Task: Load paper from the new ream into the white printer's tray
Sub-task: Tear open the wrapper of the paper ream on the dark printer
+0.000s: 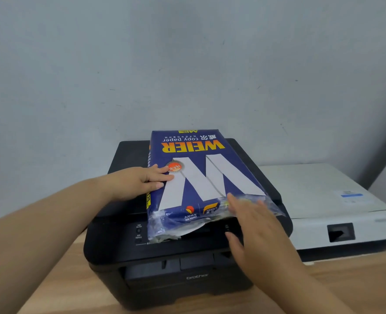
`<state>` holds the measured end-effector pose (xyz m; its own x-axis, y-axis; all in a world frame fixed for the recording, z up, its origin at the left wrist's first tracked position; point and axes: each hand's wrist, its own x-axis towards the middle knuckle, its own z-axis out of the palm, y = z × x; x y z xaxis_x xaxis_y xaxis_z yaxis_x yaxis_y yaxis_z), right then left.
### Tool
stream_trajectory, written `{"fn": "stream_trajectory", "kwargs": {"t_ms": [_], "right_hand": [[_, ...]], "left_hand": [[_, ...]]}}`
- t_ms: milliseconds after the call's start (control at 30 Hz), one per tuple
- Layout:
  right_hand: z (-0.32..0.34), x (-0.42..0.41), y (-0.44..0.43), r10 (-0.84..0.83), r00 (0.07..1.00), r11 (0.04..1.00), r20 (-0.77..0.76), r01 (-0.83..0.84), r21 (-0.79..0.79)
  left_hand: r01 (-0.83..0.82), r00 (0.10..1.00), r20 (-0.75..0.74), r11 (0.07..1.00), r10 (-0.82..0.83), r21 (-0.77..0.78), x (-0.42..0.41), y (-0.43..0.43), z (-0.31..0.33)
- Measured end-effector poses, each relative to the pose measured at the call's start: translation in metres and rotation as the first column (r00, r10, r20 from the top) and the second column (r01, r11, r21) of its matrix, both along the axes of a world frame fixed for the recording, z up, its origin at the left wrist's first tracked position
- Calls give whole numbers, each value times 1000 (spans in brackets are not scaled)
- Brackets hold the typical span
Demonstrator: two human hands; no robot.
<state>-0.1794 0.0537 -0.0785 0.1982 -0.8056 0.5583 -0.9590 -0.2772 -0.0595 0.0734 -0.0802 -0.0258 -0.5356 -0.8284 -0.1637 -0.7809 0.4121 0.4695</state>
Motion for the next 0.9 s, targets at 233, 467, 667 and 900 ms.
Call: {"fn": "stream_trajectory", "kwargs": {"t_ms": [233,467,667,900], "right_hand": [[-39,-8,0,96,992,995,-84,-96,11],[-59,-5,3,85,983,996,-164,-79,44],[-45,-9,3,152,967,979,-203,-119,165],[-29,-13,1,244,948,947,-206,-187,261]], "left_hand": [[7,999,35,1000,-6,-7,0,-3,0],[-24,972,235,1000,27,-18,-9,2,16],[-25,902,385,913,196,-406,-60,50,43],[154,900,422,830,105,-535,-88,98,3]]}}
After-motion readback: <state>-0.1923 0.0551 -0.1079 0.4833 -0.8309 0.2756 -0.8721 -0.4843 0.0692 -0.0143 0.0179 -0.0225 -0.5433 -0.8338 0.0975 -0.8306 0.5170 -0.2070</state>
